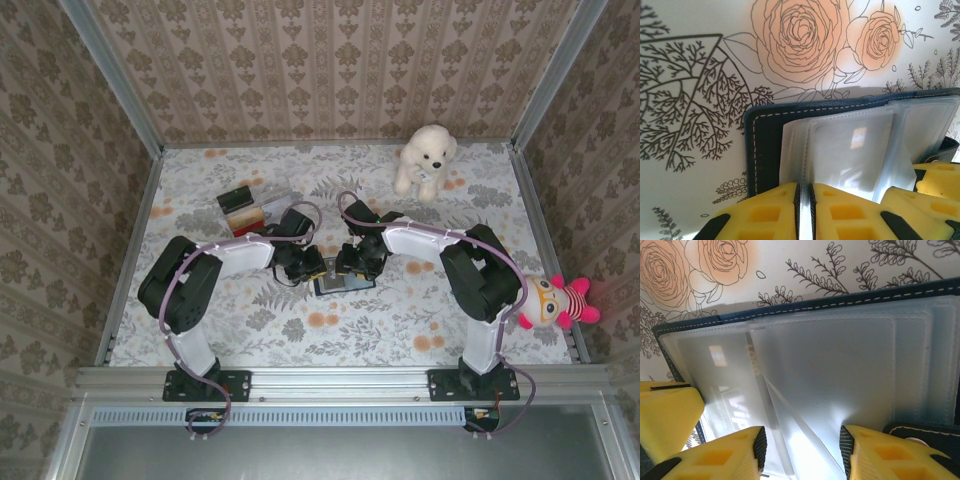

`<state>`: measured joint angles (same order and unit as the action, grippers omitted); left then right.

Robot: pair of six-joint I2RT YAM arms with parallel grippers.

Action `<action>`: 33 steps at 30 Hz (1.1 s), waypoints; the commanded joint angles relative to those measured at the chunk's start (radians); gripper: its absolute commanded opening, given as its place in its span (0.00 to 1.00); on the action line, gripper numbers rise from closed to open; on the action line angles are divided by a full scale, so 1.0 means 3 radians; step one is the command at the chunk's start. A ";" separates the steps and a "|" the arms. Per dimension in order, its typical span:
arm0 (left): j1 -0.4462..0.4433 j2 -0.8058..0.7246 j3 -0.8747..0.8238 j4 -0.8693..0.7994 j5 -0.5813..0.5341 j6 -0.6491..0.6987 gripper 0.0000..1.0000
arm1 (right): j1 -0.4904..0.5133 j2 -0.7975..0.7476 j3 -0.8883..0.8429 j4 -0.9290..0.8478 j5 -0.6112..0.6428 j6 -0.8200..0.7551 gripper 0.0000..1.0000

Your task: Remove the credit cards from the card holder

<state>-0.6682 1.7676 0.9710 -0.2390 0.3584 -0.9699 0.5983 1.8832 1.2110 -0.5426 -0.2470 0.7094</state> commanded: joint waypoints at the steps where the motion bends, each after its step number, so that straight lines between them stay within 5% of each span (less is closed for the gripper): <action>1: -0.0018 -0.0088 0.0102 -0.0011 0.0111 0.0146 0.15 | -0.0019 0.0127 0.0018 -0.0088 -0.0071 -0.0025 0.45; 26: -0.0033 -0.0046 0.0191 0.0240 0.0576 0.0335 0.20 | -0.0128 -0.0005 -0.0078 0.0105 -0.0280 0.0000 0.33; 33: -0.0029 -0.0052 0.0260 -0.0027 0.0400 0.0397 0.10 | -0.0164 -0.0319 -0.0118 0.0122 -0.0297 0.0069 0.34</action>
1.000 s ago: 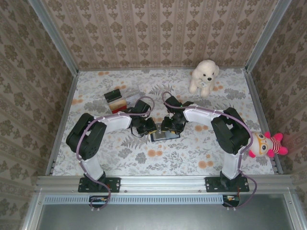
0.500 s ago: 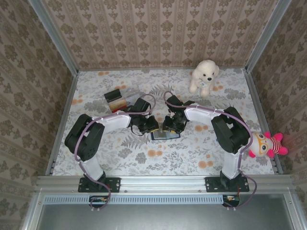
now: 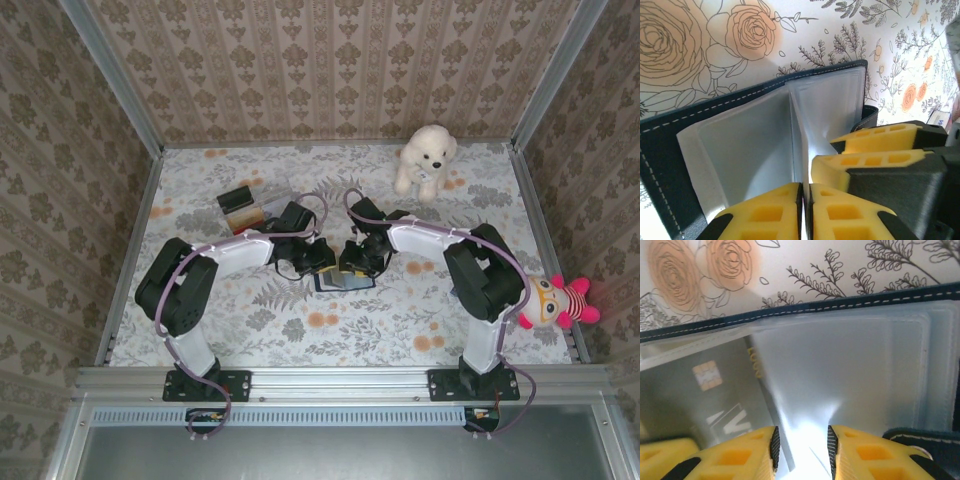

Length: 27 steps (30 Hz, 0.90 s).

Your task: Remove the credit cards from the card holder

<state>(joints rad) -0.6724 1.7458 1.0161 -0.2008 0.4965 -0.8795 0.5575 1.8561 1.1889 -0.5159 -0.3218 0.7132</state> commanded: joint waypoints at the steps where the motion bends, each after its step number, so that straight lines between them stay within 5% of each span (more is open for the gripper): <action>1: -0.0015 0.0020 0.0120 -0.0202 -0.0074 0.0116 0.08 | -0.0038 -0.0285 -0.0054 0.0016 -0.0034 0.0073 0.34; 15: 0.0135 -0.0183 0.0373 -0.1304 -0.0397 0.0675 0.00 | -0.0089 -0.0701 -0.0105 -0.0186 0.0101 0.0086 0.35; 27: -0.0048 0.0116 0.0640 -0.0987 -0.0083 0.0518 0.30 | -0.0123 -0.0735 -0.0118 -0.0129 0.0020 0.0161 0.35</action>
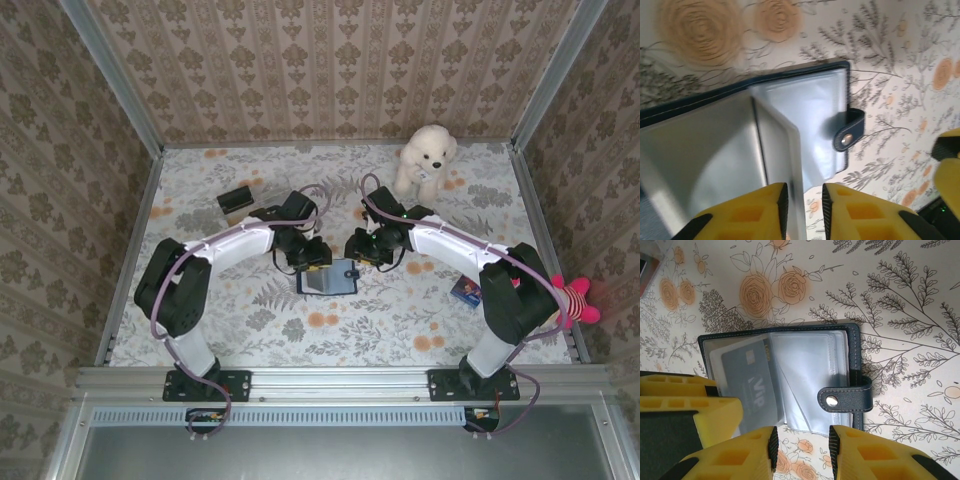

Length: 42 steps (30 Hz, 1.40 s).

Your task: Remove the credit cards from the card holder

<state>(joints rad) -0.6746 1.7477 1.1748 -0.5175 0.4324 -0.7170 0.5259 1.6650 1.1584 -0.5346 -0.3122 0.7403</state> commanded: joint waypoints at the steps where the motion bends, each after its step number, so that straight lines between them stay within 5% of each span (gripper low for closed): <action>1: -0.0057 0.0142 0.0135 0.0086 0.0141 -0.0037 0.32 | -0.0018 -0.0103 -0.0017 -0.0069 -0.0006 0.0081 0.35; 12: 0.0104 -0.0087 -0.0172 0.0470 0.0194 -0.0297 0.42 | -0.0104 -0.0203 -0.0121 -0.0027 0.0031 -0.0072 0.37; 20: 0.0169 -0.0075 -0.0400 0.0631 0.0224 -0.0462 0.25 | 0.0093 0.0106 0.0080 -0.0028 -0.0048 -0.0121 0.27; 42: 0.0050 0.0169 -0.0529 0.0748 0.0102 -0.0646 0.26 | 0.0165 0.0734 0.0214 -0.0028 -0.0200 -0.0226 0.15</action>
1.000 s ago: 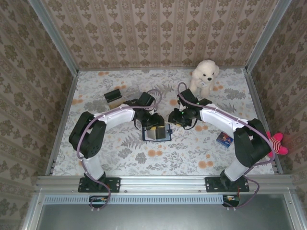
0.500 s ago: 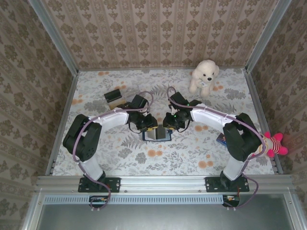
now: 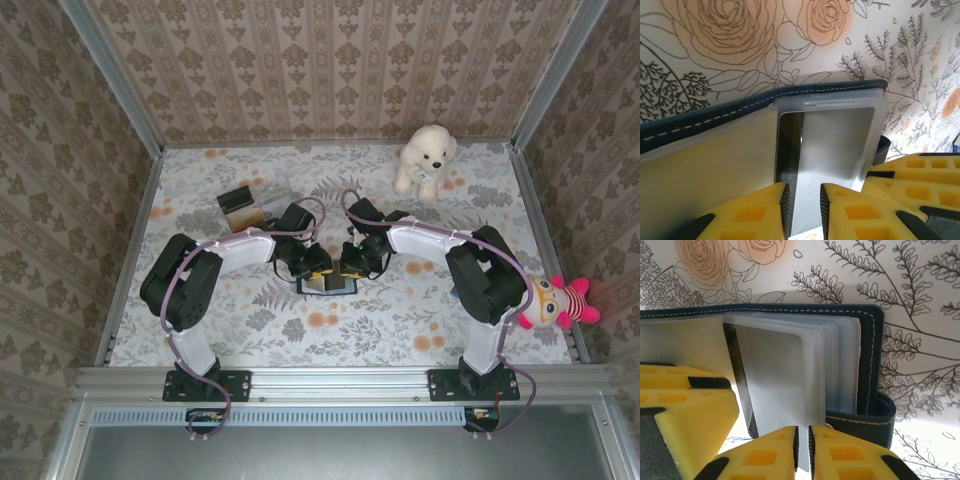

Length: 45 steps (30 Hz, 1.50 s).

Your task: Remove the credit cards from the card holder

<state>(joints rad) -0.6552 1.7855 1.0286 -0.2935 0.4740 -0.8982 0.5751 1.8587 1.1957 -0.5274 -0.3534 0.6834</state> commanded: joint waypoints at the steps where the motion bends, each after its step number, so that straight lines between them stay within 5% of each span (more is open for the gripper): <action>1: -0.0013 0.0056 -0.0038 -0.0004 -0.0031 -0.0035 0.25 | 0.0003 0.0106 0.0084 -0.0052 -0.0047 -0.0038 0.15; 30: -0.0002 0.0012 -0.0038 -0.0187 -0.0207 0.0131 0.31 | -0.0068 0.0324 -0.0052 0.0051 -0.0013 -0.0009 0.13; 38: 0.0030 0.0059 -0.0144 0.0245 0.0172 0.0115 0.20 | -0.0066 0.0346 -0.0062 0.0054 -0.0048 -0.0013 0.12; 45: 0.0066 -0.0163 -0.0116 0.0028 0.0058 0.0384 0.08 | -0.0071 0.0334 -0.0084 0.0065 -0.0009 0.0007 0.12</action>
<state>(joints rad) -0.6411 1.7809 0.9924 -0.2577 0.4877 -0.8406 0.5591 1.9137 1.2018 -0.4969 -0.3939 0.6834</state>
